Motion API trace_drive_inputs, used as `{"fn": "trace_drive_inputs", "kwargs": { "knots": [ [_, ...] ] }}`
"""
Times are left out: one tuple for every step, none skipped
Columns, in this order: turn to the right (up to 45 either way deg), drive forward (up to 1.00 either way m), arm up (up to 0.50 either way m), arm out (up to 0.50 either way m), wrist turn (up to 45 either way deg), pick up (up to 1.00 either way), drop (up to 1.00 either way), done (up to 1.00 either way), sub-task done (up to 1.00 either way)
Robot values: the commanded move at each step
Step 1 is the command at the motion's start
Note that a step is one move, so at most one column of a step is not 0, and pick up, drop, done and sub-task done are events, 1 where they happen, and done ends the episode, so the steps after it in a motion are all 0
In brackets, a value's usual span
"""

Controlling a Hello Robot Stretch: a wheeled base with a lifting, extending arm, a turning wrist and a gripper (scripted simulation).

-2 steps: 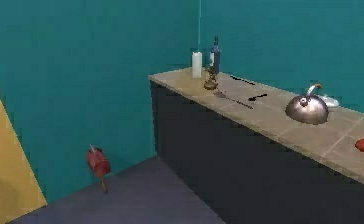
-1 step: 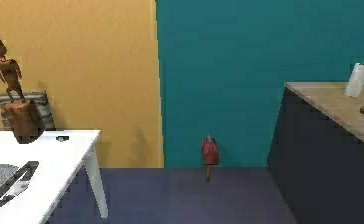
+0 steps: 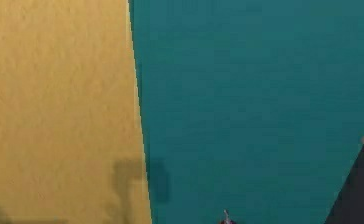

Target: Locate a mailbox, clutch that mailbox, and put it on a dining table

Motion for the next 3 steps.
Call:
{"fn": "trace_drive_inputs", "kwargs": {
  "knots": [
    [-45.0,0.0,0.0,0.0,0.0,0.0,0.0,0.0,0.0],
    [-21.0,0.0,0.0,0.0,0.0,0.0,0.0,0.0,0.0],
    [0.0,0.0,0.38,0.0,0.0,0.0,0.0,0.0,0.0]
  ]
}}
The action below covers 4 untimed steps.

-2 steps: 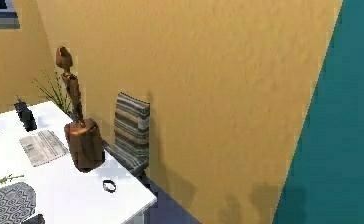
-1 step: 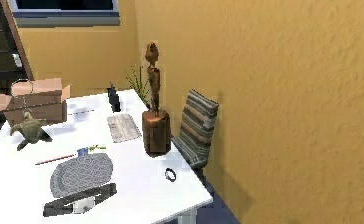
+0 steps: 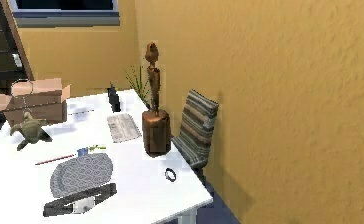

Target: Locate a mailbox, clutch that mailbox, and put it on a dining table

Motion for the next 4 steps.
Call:
{"fn": "trace_drive_inputs", "kwargs": {
  "knots": [
    [0.0,0.0,0.0,0.28,0.0,0.0,0.0,0.0,0.0],
    [0.0,0.0,0.0,0.0,45.0,0.0,0.0,0.0,0.0],
    [0.0,0.0,0.0,0.0,45.0,0.0,0.0,0.0,0.0],
    [0.0,0.0,0.0,0.0,45.0,0.0,0.0,0.0,0.0]
  ]
}}
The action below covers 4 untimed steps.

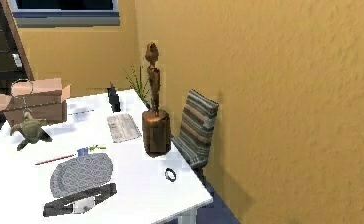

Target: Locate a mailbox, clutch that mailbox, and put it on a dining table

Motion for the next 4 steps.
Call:
{"fn": "trace_drive_inputs", "kwargs": {
  "knots": [
    [0.0,0.0,0.0,0.0,21.0,0.0,0.0,0.0,0.0],
    [0.0,0.0,-0.3,0.0,0.0,0.0,0.0,0.0,0.0],
    [0.0,0.0,0.0,0.0,0.0,1.0,0.0,0.0,0.0],
    [0.0,0.0,0.1,0.0,0.0,0.0,0.0,0.0,0.0]
  ]
}}
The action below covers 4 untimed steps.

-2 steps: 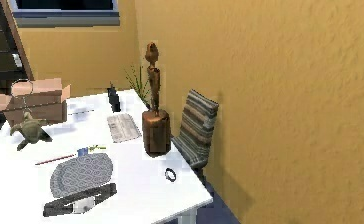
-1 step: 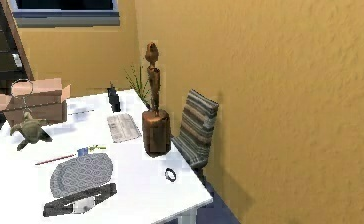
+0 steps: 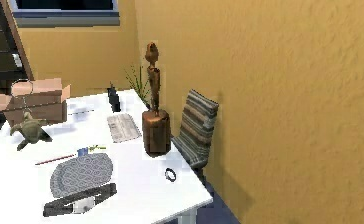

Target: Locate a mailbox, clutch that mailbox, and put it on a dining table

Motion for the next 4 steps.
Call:
{"fn": "trace_drive_inputs", "kwargs": {
  "knots": [
    [0.0,0.0,0.5,0.0,0.0,0.0,0.0,0.0,0.0],
    [0.0,0.0,0.2,0.0,0.0,0.0,0.0,0.0,0.0],
    [0.0,0.0,0.0,0.0,-45.0,0.0,0.0,0.0,0.0],
    [0.0,0.0,0.0,0.0,-45.0,0.0,0.0,0.0,0.0]
  ]
}}
